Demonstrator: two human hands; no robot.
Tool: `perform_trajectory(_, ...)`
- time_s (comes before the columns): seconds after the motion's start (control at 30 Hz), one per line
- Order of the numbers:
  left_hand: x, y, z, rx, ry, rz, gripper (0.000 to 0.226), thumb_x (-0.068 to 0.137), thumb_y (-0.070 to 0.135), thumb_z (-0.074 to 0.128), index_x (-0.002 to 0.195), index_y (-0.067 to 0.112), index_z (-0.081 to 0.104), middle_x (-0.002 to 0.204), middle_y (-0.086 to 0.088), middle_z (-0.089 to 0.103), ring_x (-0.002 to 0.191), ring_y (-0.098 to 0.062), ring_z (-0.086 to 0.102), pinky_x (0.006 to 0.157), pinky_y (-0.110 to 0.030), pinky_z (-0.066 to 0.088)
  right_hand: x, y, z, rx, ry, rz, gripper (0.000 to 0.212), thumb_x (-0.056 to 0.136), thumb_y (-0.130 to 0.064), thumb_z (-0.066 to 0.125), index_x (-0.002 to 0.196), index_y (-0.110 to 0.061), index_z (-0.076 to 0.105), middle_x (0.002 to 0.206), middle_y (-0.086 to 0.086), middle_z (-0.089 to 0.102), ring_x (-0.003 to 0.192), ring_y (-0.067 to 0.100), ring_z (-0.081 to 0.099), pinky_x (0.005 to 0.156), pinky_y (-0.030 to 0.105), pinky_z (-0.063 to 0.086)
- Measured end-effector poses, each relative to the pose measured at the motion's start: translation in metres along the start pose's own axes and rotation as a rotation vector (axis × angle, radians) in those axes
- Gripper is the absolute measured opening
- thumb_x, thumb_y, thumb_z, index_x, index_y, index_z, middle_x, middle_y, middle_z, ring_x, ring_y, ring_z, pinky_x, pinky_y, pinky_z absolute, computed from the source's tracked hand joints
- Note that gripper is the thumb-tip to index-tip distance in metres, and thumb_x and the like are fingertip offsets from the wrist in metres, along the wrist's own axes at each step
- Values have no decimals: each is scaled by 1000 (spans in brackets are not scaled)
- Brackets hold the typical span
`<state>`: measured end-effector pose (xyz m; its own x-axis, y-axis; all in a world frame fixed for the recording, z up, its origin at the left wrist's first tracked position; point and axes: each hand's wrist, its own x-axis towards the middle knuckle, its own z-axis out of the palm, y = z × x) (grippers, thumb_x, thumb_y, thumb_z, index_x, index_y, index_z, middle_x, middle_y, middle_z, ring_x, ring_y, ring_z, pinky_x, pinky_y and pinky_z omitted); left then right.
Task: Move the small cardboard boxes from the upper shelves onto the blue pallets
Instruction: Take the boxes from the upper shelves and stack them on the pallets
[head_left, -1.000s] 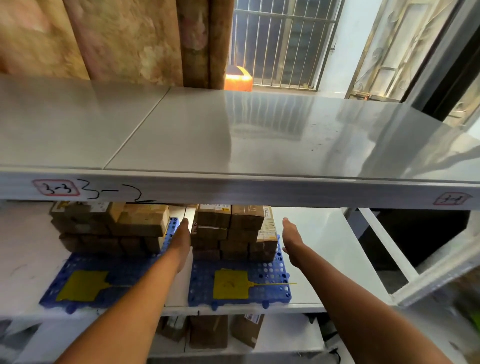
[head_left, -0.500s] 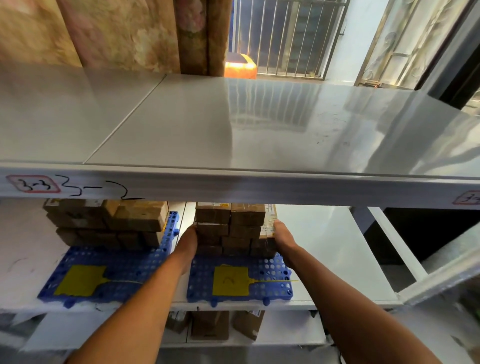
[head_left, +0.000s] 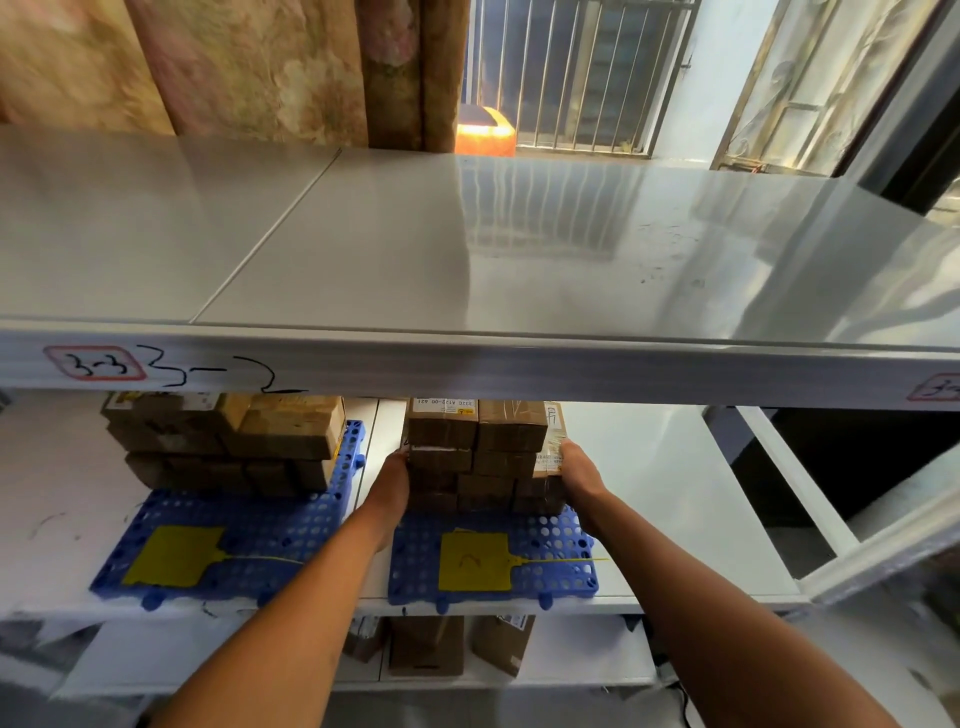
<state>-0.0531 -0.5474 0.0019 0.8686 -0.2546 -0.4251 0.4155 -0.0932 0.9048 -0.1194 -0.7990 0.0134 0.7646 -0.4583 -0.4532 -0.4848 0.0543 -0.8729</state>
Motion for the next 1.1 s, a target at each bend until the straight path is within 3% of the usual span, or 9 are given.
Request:
perform_trajectory(0.23, -1, 5, 5, -3, 10, 1, 41, 104, 37, 30, 119, 26, 66, 107, -5, 77, 95, -21, 73, 72, -29, 54, 2, -3, -3, -12, 17, -22, 37, 109, -30, 26, 106, -12, 58, 117, 23, 68, 97, 28, 66, 98, 48, 55)
perform_trajectory(0.43, 2, 0, 5, 2, 0, -13, 41, 106, 39, 28, 122, 28, 64, 110, -5, 75, 101, -22, 71, 76, -30, 54, -4, -2, -3, 26, 5, -1, 39, 109, -35, 26, 107, -14, 59, 111, 18, 70, 89, 22, 67, 77, 34, 55)
perform_trajectory(0.53, 6, -3, 2, 6, 5, -11, 43, 106, 42, 27, 123, 27, 64, 113, -7, 75, 105, -25, 70, 92, -40, 55, -8, -6, -4, 23, -5, -16, 39, 110, -35, 26, 110, -14, 59, 105, 14, 69, 86, 20, 66, 74, 32, 55)
perform_trajectory(0.63, 11, -7, -1, 9, 25, -18, 43, 104, 44, 28, 119, 29, 65, 113, -5, 74, 107, -25, 68, 100, -46, 52, -10, -7, -6, 53, -8, -21, 40, 110, -39, 27, 101, -20, 61, 105, 12, 70, 89, 21, 68, 82, 36, 57)
perform_trajectory(0.73, 11, -9, -3, 7, 42, -22, 42, 104, 47, 27, 107, 32, 65, 111, 2, 72, 95, -11, 66, 79, -32, 51, -9, -7, -11, 80, -5, -3, 48, 109, -47, 27, 100, -19, 65, 109, 12, 72, 98, 24, 69, 88, 40, 53)
perform_trajectory(0.77, 11, -10, -5, -2, 51, -32, 44, 104, 48, 24, 108, 31, 65, 116, 6, 69, 96, -7, 64, 79, -28, 47, -8, -6, -13, 84, 9, 1, 52, 108, -50, 25, 104, -17, 66, 113, 10, 71, 101, 24, 68, 90, 41, 50)
perform_trajectory(0.9, 19, -22, -19, -36, 165, -97, 60, 105, 53, 18, 152, 22, 39, 150, 2, 44, 142, -22, 38, 118, -42, 23, 0, 6, -28, 18, 255, 39, 57, 110, -44, 23, 139, -6, 54, 143, 16, 57, 128, 33, 54, 113, 49, 39)
perform_trajectory(1.0, 18, -45, -28, 14, 234, -163, 64, 105, 52, 15, 155, 17, 36, 161, -7, 34, 147, -29, 31, 122, -49, 20, 3, 28, -38, -137, 313, 122, 39, 109, -24, 27, 119, -1, 57, 125, 19, 58, 107, 30, 54, 95, 39, 44)
perform_trajectory(1.1, 17, -67, -31, 13, 211, -261, 67, 106, 52, 15, 149, 11, 46, 152, -12, 46, 137, -34, 44, 115, -46, 34, 1, 50, -37, -266, 225, 205, 26, 103, -9, 35, 86, -9, 54, 106, 16, 56, 87, 25, 53, 80, 37, 46)
